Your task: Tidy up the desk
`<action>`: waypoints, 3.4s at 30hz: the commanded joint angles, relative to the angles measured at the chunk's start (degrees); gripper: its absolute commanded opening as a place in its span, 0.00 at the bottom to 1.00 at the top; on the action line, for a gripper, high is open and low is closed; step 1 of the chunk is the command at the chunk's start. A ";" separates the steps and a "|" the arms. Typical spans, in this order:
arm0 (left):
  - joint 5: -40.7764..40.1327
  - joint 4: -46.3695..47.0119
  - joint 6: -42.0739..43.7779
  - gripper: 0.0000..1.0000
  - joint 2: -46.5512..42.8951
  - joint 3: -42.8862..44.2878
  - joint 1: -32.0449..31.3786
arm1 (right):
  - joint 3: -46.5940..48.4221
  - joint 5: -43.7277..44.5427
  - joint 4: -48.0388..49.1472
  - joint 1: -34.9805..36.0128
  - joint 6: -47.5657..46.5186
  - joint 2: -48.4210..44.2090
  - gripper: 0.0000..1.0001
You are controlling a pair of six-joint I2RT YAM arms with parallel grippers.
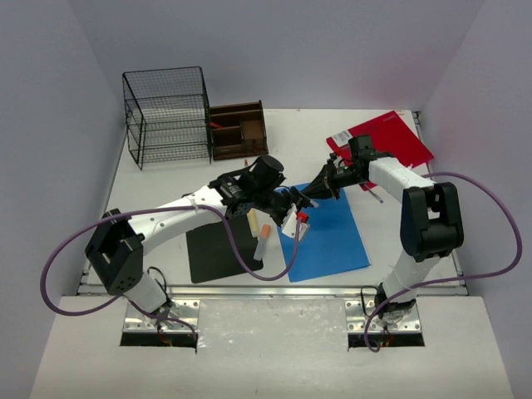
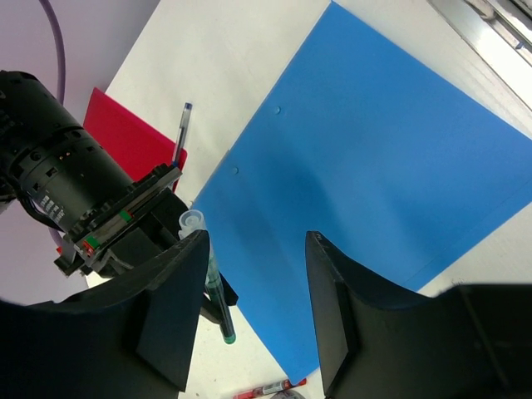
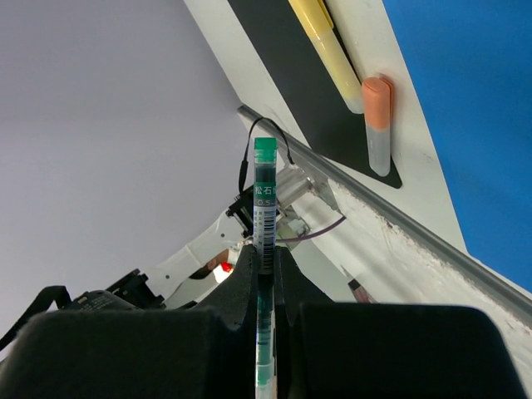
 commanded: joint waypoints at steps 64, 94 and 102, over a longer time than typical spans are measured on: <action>-23.74 30.23 -69.45 0.00 0.81 9.36 21.94 | 21.51 6.09 -4.99 -14.07 -22.72 -2.29 0.99; -35.38 67.42 -71.57 0.00 26.52 12.88 37.12 | 7.07 28.79 3.86 -16.04 -46.90 -14.29 0.99; -36.07 67.15 -71.66 0.16 28.67 12.84 37.14 | 5.55 31.29 4.60 -16.01 -50.07 -14.10 0.99</action>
